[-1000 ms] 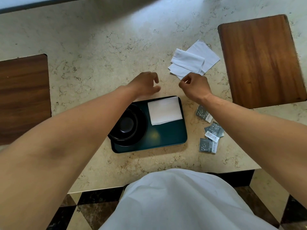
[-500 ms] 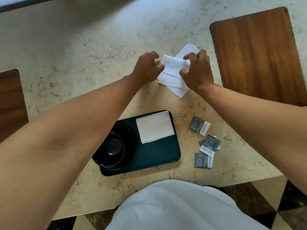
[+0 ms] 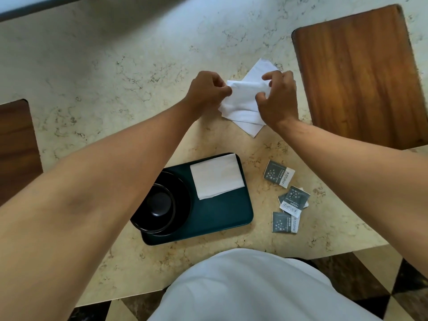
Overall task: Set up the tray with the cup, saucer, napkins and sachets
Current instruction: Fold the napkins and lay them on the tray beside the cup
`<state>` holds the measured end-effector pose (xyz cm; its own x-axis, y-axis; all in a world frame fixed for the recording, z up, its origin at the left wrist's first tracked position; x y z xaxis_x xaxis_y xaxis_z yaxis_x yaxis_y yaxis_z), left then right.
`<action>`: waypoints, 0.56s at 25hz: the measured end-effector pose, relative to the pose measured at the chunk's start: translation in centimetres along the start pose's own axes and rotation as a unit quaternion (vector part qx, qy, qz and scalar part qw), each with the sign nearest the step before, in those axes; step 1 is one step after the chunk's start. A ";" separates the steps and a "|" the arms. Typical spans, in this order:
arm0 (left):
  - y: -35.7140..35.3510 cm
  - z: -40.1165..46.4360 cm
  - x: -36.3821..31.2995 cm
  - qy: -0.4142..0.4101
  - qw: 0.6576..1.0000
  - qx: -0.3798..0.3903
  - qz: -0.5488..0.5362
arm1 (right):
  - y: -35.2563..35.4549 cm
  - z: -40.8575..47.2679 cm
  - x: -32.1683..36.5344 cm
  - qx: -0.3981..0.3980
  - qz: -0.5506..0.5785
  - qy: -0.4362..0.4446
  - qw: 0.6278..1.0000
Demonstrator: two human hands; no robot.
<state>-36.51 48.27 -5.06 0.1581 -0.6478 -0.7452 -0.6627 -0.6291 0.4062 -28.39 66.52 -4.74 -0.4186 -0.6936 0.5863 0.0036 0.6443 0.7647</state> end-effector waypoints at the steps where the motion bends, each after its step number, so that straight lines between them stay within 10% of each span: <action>1: 0.0 -0.6 0.0 -0.001 0.999 0.013 -0.044 | 0.2 -0.1 -0.5 -0.007 0.017 -0.027 0.999; 8: -0.2 -5.7 0.3 0.020 0.943 0.076 -0.323 | 0.0 -2.9 -1.8 0.021 0.180 -0.189 0.965; 14: -0.1 -9.9 0.3 0.006 0.941 0.081 -0.330 | -1.8 -5.3 -0.5 0.090 0.482 -0.214 0.845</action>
<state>-29.18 43.88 -0.09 0.5813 -0.1444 -0.8008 -0.5201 -0.8228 -0.2292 -23.41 63.99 -5.00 -0.5905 0.3364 0.7336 0.4087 0.9085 -0.0876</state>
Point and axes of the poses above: each hand's wrist, its own z-axis towards the middle knuckle, its own y-axis out of the back of the hand, x = y × z, the point moved 9 cm from there along z, towards the middle knuckle, and after that the axes turned 10 degrees about x, right-handed, at the moved point
